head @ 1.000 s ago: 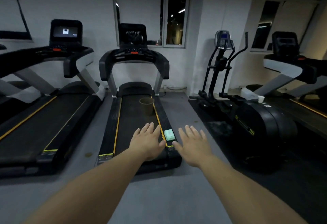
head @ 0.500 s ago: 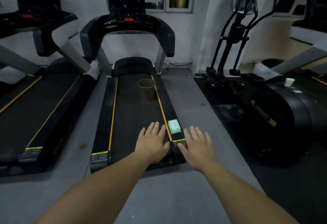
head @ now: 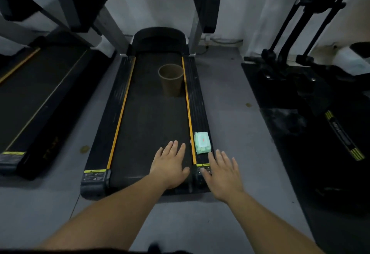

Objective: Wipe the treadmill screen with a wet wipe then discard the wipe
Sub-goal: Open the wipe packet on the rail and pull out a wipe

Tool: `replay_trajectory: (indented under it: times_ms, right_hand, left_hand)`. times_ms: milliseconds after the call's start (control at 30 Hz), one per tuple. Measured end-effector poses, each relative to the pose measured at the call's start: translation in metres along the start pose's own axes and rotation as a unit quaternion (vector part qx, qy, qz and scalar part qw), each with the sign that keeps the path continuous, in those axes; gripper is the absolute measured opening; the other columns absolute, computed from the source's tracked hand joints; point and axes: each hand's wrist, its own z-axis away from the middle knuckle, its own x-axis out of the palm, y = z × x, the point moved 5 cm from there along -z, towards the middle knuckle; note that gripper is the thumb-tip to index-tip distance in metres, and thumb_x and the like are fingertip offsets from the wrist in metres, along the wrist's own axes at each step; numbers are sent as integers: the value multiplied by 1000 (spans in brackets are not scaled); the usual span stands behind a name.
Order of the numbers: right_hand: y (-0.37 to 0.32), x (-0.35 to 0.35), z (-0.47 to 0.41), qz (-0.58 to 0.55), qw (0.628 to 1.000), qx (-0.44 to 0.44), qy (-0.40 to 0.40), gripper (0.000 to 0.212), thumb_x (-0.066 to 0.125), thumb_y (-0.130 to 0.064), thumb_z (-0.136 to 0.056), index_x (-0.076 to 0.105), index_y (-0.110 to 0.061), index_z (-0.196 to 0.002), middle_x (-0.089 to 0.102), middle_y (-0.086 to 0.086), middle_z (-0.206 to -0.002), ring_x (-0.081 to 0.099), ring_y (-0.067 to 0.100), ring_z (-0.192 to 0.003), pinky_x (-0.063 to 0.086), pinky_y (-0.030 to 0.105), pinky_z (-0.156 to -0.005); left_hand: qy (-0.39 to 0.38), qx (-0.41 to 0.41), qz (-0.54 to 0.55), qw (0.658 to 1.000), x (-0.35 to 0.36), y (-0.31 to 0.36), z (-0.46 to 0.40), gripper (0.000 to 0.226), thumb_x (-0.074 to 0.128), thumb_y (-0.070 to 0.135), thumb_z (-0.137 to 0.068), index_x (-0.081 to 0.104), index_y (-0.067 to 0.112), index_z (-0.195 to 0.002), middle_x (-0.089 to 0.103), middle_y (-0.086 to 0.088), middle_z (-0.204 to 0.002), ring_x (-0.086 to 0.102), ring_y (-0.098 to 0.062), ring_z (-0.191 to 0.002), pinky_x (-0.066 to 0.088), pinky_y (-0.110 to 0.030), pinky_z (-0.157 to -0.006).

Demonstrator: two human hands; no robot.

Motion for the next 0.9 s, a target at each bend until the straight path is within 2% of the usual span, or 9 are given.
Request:
replay_trajectory:
  times_ms: [333, 467, 500, 567, 667, 800, 900]
  right_hand:
    - [37, 96, -206, -20, 997, 42, -68, 71, 18, -61, -105, 7, -21, -164, 5, 9, -173, -2, 24, -160, 2, 50, -129]
    - [53, 148, -268, -20, 996, 43, -73, 94, -9, -71, -85, 9, -21, -164, 9, 9, -173, 1, 25, -160, 4, 50, -129]
    - [59, 160, -284, -21, 996, 46, -69, 97, -10, -70, -83, 12, -21, -163, 12, 10, -172, 4, 25, -159, 6, 51, -129]
    - [74, 188, -314, -23, 996, 56, -66, 92, -3, -70, -88, 16, -20, -163, 17, 11, -171, 9, 27, -159, 11, 52, -128]
    - [96, 233, -359, -26, 995, 67, -70, 76, 19, -64, -103, 12, -19, -163, 13, 12, -172, 7, 27, -159, 10, 52, -128]
    - [123, 286, -409, -41, 993, 82, -67, 74, 26, -60, -105, 8, -18, -163, 10, 12, -172, 7, 27, -159, 12, 50, -128]
    - [140, 321, -437, -80, 989, 117, -39, 75, 38, -59, -103, 19, -15, -160, 28, 13, -166, 30, 31, -150, 32, 49, -121]
  left_hand:
    - [-78, 40, -2, 996, 72, -57, -218, 94, 43, 61, -97, -11, 22, -163, -12, -7, -172, -12, -21, -158, 2, -48, -128]
    - [-96, 60, 2, 994, 120, -70, -294, 95, 44, 63, -97, -11, 22, -163, -12, -8, -172, -13, -21, -158, 1, -49, -128]
    - [-100, 65, 0, 993, 132, -72, -312, 96, 44, 63, -97, -11, 21, -163, -12, -8, -172, -13, -21, -158, 1, -49, -128]
    - [-110, 76, 1, 991, 159, -74, -347, 98, 44, 64, -96, -12, 20, -163, -13, -8, -172, -12, -22, -158, 1, -49, -128]
    - [-111, 85, 3, 990, 200, -78, -398, 103, 47, 68, -93, -11, 20, -163, -12, -9, -172, -11, -22, -158, 2, -49, -128]
    - [-104, 86, 12, 991, 255, -84, -461, 117, 56, 75, -85, -12, 19, -162, -10, -9, -172, -8, -23, -158, 4, -48, -128]
    - [-116, 86, 12, 990, 294, -88, -492, 128, 63, 78, -79, -13, 18, -162, -11, -8, -172, -8, -22, -158, 4, -48, -128]
